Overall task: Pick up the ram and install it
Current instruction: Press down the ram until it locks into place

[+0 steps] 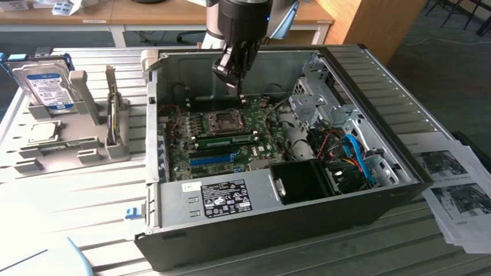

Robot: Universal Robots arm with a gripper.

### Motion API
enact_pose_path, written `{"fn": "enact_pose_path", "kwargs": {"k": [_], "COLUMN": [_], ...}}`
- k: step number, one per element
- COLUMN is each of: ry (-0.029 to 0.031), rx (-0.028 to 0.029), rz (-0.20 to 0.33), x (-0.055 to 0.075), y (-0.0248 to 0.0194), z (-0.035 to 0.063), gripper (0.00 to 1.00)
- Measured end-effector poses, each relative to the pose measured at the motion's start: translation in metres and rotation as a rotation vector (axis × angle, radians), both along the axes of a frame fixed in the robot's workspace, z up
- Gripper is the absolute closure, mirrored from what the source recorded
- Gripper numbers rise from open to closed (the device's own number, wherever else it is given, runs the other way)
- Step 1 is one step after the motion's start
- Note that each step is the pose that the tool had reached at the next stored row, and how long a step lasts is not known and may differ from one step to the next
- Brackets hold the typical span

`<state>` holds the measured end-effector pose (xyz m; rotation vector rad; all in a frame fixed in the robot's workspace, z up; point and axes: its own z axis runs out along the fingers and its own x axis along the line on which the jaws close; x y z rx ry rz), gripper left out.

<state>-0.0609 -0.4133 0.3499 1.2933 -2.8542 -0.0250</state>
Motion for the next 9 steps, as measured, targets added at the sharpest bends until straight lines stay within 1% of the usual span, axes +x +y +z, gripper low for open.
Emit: {"fn": "enact_pose_path", "kwargs": {"k": [9], "ry": [-0.0001], "rx": [0.0000], "rz": [-0.103], "x": [-0.0012], "y": [0.0000], "z": [-0.0021], "gripper": [0.91]}}
